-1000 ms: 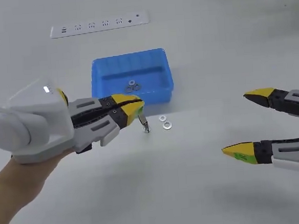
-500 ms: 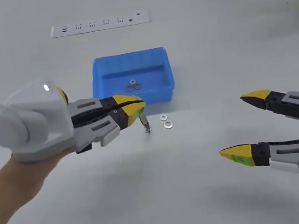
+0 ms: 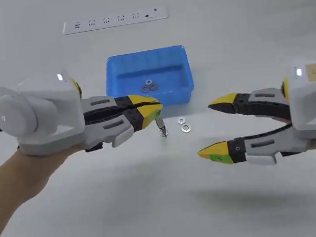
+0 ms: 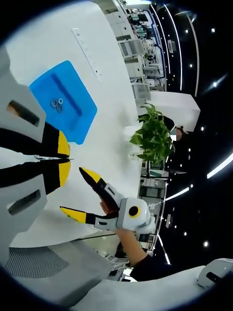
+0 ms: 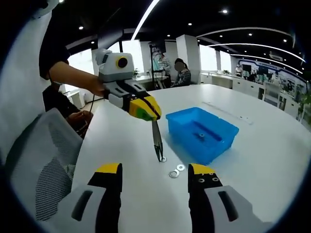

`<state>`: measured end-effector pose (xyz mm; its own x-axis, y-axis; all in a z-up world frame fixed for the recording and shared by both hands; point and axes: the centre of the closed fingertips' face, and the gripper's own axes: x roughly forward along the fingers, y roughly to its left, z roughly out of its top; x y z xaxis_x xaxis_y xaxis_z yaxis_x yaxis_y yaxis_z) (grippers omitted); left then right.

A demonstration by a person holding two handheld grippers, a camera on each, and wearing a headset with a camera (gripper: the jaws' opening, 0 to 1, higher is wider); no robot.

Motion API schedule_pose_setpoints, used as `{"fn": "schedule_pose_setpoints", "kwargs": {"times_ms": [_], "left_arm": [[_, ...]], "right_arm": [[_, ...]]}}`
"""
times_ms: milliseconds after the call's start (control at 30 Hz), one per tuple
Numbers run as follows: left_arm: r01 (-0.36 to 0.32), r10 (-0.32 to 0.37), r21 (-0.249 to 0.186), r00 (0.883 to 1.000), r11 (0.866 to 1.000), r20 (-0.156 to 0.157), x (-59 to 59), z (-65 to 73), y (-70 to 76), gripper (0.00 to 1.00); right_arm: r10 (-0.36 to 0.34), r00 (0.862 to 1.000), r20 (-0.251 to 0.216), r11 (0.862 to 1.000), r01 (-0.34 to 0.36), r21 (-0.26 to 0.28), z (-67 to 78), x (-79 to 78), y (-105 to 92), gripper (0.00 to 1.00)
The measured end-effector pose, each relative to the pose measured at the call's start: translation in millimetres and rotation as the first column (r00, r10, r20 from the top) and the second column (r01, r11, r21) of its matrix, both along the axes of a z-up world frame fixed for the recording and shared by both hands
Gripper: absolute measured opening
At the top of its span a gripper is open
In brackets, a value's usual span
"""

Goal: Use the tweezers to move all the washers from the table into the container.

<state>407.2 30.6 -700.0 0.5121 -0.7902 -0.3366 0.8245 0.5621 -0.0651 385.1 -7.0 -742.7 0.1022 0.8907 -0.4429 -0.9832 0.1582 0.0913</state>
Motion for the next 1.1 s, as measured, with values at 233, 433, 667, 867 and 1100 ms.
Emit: {"fn": "schedule_pose_setpoints", "kwargs": {"times_ms": [233, 433, 667, 867, 1100], "left_arm": [[-0.007, 0.006, -0.021, 0.999, 1.0, -0.043, 4.4, -0.1, 4.4, 0.05], [0.009, -0.01, -0.025, 0.998, 1.0, -0.061, 2.4, -0.8, 5.6, 0.05], [0.025, -0.026, -0.019, 0.998, 1.0, -0.062, 0.6, -2.0, 4.0, 0.05], [0.039, -0.039, -0.006, 0.998, 0.999, -0.057, -0.8, -3.3, 0.6, 0.05], [0.041, -0.041, 0.011, 0.998, 0.999, -0.055, -1.8, -5.1, -1.5, 0.05]], "right_arm": [[0.093, 0.995, -0.044, 0.996, -0.093, 0.006, -13.5, 15.9, 46.0, 0.42], [0.183, 0.981, -0.056, 0.983, -0.183, 0.002, -16.5, 15.3, 65.5, 0.29], [0.29, 0.956, -0.047, 0.954, -0.293, -0.06, -26.9, 7.9, 66.0, 0.19], [0.328, 0.944, -0.036, 0.941, -0.33, -0.08, -28.2, 6.4, 66.5, 0.14], [0.383, 0.923, 0.041, 0.92, -0.377, -0.112, -29.0, 4.1, 64.3, 0.1]]}}
